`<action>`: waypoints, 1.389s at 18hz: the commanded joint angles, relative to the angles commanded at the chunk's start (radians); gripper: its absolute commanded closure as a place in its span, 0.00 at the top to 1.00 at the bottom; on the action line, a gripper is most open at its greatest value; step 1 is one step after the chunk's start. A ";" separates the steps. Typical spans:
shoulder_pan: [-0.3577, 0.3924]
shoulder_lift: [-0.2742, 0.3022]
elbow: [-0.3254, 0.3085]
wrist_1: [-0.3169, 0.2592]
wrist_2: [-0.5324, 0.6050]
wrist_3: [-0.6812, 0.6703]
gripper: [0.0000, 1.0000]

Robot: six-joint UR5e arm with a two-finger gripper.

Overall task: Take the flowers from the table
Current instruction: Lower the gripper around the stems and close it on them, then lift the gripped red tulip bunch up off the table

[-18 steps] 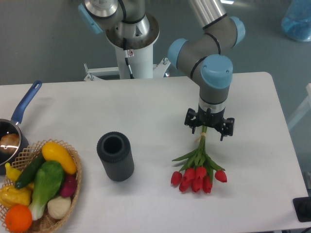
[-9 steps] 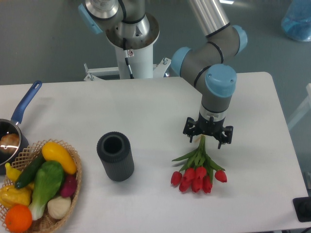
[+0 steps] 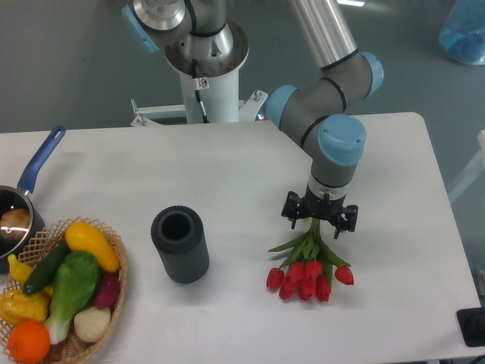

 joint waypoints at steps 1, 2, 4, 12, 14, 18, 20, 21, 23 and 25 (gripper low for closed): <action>0.000 -0.002 0.000 0.000 0.009 0.000 1.00; -0.002 -0.005 0.000 0.003 0.018 0.000 1.00; -0.003 -0.017 0.006 0.011 0.018 -0.002 1.00; -0.018 -0.031 0.017 0.021 0.035 -0.003 1.00; -0.018 -0.031 0.017 0.021 0.035 -0.003 0.93; -0.018 -0.028 0.017 0.021 0.035 -0.003 0.62; -0.018 -0.028 0.018 0.020 0.035 -0.005 0.43; -0.018 -0.026 0.018 0.020 0.035 -0.006 0.36; -0.018 -0.026 0.025 0.018 0.035 -0.008 0.29; -0.020 -0.023 0.026 0.018 0.034 -0.006 0.29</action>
